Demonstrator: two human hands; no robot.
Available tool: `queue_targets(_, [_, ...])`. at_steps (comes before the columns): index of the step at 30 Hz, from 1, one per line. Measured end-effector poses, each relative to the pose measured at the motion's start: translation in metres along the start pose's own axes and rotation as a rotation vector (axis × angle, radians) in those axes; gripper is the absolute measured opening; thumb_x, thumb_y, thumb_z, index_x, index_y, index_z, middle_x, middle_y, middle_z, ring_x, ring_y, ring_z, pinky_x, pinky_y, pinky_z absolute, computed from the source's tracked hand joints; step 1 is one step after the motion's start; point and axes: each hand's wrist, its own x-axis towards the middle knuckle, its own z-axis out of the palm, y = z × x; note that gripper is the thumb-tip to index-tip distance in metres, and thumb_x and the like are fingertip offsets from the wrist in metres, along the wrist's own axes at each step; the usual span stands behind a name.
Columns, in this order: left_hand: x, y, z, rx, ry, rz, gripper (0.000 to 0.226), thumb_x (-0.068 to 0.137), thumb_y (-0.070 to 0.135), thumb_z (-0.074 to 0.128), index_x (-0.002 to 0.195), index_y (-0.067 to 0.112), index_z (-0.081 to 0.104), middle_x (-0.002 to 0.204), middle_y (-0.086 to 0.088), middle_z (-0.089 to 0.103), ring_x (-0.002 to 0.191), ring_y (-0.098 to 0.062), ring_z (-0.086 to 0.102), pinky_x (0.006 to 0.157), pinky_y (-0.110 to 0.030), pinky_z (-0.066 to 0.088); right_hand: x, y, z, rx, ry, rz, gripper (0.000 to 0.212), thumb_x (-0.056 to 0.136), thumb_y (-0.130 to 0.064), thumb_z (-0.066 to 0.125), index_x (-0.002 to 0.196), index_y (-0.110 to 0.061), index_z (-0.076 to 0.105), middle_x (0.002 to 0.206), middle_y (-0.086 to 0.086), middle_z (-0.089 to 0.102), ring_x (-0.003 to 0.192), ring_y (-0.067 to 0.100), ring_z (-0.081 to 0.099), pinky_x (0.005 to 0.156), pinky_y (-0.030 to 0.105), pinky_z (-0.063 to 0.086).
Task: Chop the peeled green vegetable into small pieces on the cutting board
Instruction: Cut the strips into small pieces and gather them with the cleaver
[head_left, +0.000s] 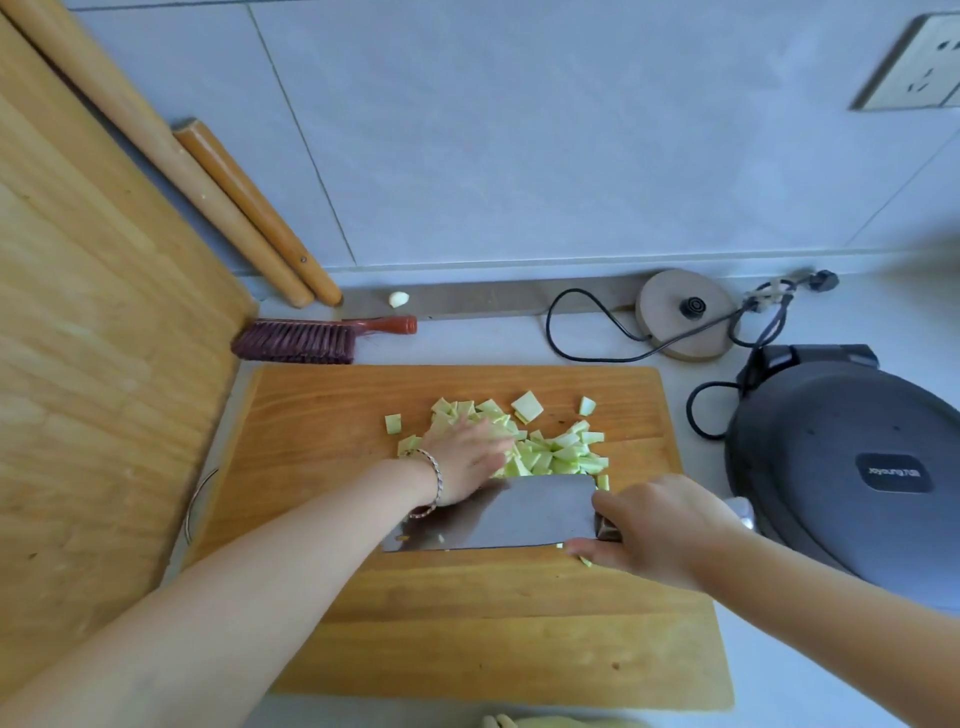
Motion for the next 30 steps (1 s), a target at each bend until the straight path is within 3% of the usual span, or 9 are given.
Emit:
queue_targets(4, [-0.019,-0.002,-0.024,-0.348,0.177,0.008,0.047,0.097,0.044,0.014,0.143,0.034,0.017,0.155,0.004,0.003,0.143,-0.014,0.000,0.117,-0.045,0.006,-0.007,0.012,0.011,0.243,-0.012,0.187,0.051,0.087,-0.068,0.033,0.082,-0.022,0.054,0.070,-0.006,0.052,0.064,0.016,0.048,0.053,0.026,0.036])
queue_targets(6, [-0.035,0.001,-0.036,-0.381,0.220,0.069,0.049,0.095,0.045,0.012,0.142,0.034,0.022,0.153,0.011,0.008,0.141,-0.006,-0.001,0.117,-0.042,0.006,-0.007,0.014,0.019,0.445,-0.018,0.278,0.056,0.086,-0.068,0.035,0.066,-0.016,0.045,0.062,-0.005,0.045,0.055,0.015,0.040,0.050,0.025,0.030])
queue_targets(10, [-0.062,0.007,-0.026,0.016,0.273,0.260,0.057,0.087,0.057,0.004,0.140,0.039,0.015,0.150,0.020,0.001,0.139,-0.003,-0.012,0.117,-0.034,-0.006,-0.004,0.013,0.024,0.820,-0.091,0.381,0.056,0.088,-0.063,0.035,0.061,-0.014,0.035,0.052,-0.003,0.036,0.043,0.012,0.030,0.047,0.024,0.029])
queue_targets(13, [-0.056,-0.001,0.001,0.447,0.446,0.215,0.061,0.094,0.055,0.004,0.141,0.025,0.028,0.151,0.002,0.015,0.142,-0.020,0.007,0.111,-0.047,0.006,-0.001,0.011,0.019,1.171,-0.210,0.431,0.056,0.089,-0.062,0.034,0.061,-0.014,0.035,0.043,-0.003,0.030,0.034,0.012,0.025,0.039,0.020,0.024])
queue_targets(17, [-0.041,-0.002,0.023,0.435,0.550,0.194,0.066,0.094,0.055,0.003,0.146,0.014,-0.001,0.154,-0.001,-0.010,0.142,-0.017,-0.003,0.113,-0.040,0.001,-0.002,0.004,0.017,1.439,-0.282,0.458,0.057,0.089,-0.064,0.033,0.062,-0.015,0.035,0.047,0.001,0.027,0.038,0.014,0.022,0.041,0.019,0.023])
queue_targets(21, [-0.036,0.002,0.035,0.357,0.430,0.184,0.071,0.092,0.055,-0.001,0.144,0.008,-0.005,0.153,-0.003,-0.020,0.139,-0.017,0.013,0.113,-0.037,0.004,-0.007,-0.005,0.018,1.615,-0.291,0.467,0.059,0.088,-0.066,0.034,0.067,-0.011,0.041,0.048,0.001,0.029,0.038,0.013,0.022,0.041,0.018,0.024])
queue_targets(26, [-0.042,0.009,0.035,0.362,0.345,0.045,0.093,0.078,0.061,-0.021,0.144,0.010,0.019,0.151,0.000,0.009,0.141,-0.013,0.019,0.117,-0.041,-0.001,-0.016,-0.007,0.030,1.728,-0.155,0.553,0.060,0.089,-0.066,0.032,0.067,-0.010,0.042,0.045,-0.001,0.032,0.036,0.013,0.024,0.038,0.017,0.025])
queue_targets(28, [-0.044,0.013,0.037,0.316,0.485,0.029,0.068,0.092,0.050,0.010,0.120,0.012,0.058,0.127,-0.002,0.058,0.116,-0.014,0.056,0.111,-0.045,0.023,-0.019,-0.003,0.041,1.629,0.037,0.639,0.059,0.090,-0.063,0.035,0.065,-0.011,0.041,0.043,-0.002,0.033,0.035,0.014,0.027,0.038,0.019,0.028])
queue_targets(30, [-0.041,0.017,0.039,0.227,0.686,0.056,0.032,0.088,0.027,0.041,0.086,0.015,0.071,0.078,0.002,0.073,0.074,-0.016,0.069,0.099,-0.043,0.042,-0.023,0.007,0.059,1.464,0.245,0.733,0.058,0.090,-0.061,0.035,0.061,-0.012,0.040,0.040,-0.004,0.034,0.036,0.015,0.030,0.041,0.022,0.029])
